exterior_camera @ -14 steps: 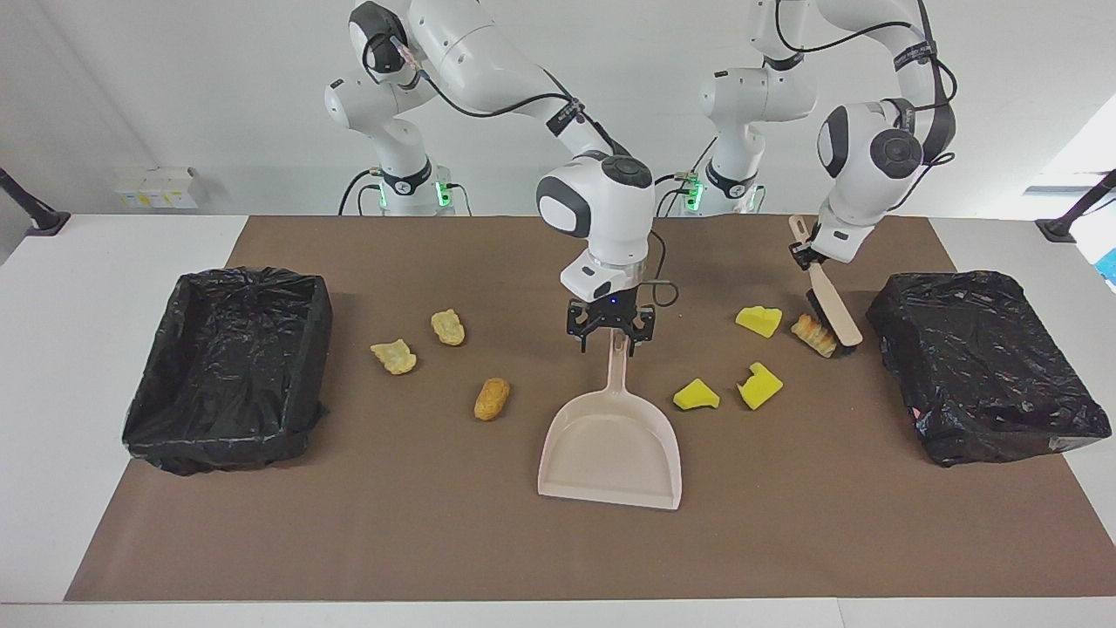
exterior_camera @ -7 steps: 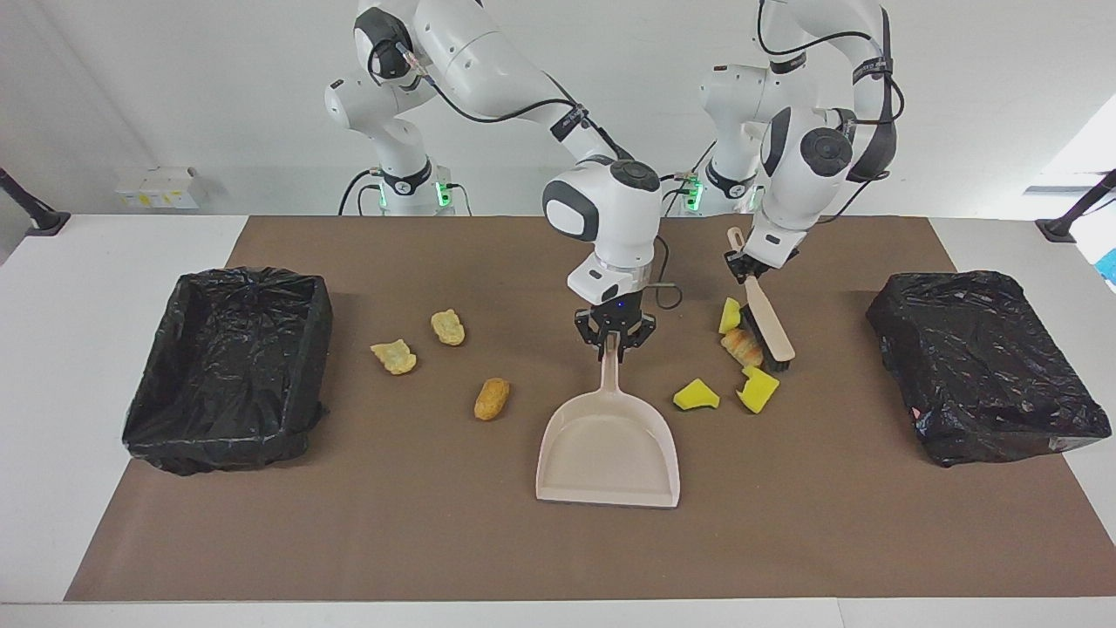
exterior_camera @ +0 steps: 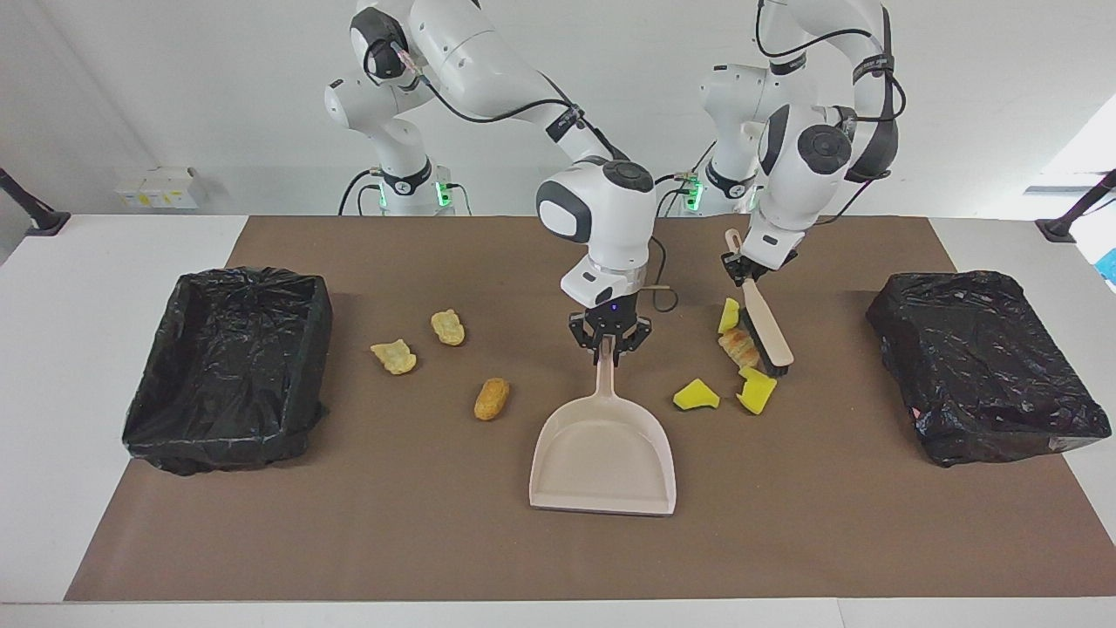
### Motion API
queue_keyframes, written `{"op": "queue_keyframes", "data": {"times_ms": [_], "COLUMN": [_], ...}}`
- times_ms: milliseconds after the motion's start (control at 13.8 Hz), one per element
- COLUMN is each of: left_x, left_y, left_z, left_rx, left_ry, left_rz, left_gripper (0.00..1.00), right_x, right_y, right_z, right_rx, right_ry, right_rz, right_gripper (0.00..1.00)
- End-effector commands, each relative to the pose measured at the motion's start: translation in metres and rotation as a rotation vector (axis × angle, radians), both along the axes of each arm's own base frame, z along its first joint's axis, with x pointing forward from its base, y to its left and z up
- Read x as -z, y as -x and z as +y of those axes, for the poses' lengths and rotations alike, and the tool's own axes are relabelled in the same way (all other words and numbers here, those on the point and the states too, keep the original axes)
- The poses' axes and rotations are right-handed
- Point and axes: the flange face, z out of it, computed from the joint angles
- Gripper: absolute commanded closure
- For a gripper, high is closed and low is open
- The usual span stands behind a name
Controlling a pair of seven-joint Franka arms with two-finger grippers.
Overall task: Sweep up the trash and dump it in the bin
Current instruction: 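Sweep sponges with the left gripper while the right gripper positions the dustpan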
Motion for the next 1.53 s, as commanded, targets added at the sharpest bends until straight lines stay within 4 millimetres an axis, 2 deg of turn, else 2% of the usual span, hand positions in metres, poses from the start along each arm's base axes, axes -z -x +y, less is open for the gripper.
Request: {"op": "queue_keyframes", "data": {"times_ms": [0,145,363,508,726,799,944,1089,1235,1453], "left_x": [-0.001,0.009,0.028,0.037,0.044,0.047,0.055,0.060,0.063,0.076], "left_y": [-0.019,-0.028,-0.041,-0.043,-0.043,-0.040,-0.031,-0.022,-0.018,-0.017], "left_z": [0.038,0.051,0.069,0.082,0.101,0.100,0.093,0.082,0.069,0.034], "left_rx": [0.052,0.205,0.311,0.313,0.269,0.270,0.271,0.292,0.294,0.291], "left_ry": [0.013,0.029,0.036,0.038,0.047,0.048,0.050,0.052,0.050,0.040], "left_rz": [-0.002,-0.032,-0.052,-0.032,-0.020,-0.012,0.006,0.019,0.027,0.044], "left_gripper": [1.00,1.00,1.00,1.00,1.00,1.00,1.00,1.00,1.00,1.00], "right_x": [-0.037,-0.055,-0.060,-0.058,-0.047,-0.042,-0.036,-0.031,-0.017,0.004], "right_y": [0.029,0.041,0.048,0.046,0.028,0.021,0.016,0.013,0.009,-0.001], "right_z": [-0.023,-0.040,-0.046,-0.051,-0.083,-0.096,-0.104,-0.108,-0.106,-0.103], "right_rx": [-0.150,-0.253,-0.535,-0.727,-1.020,-1.113,-1.257,-1.286,-1.292,-1.333], "right_ry": [0.052,0.114,0.180,0.202,0.221,0.227,0.235,0.237,0.235,0.233], "right_rz": [0.086,0.139,0.178,0.191,0.226,0.241,0.235,0.223,0.220,0.196], "right_gripper": [1.00,1.00,1.00,1.00,1.00,1.00,1.00,1.00,1.00,1.00]}}
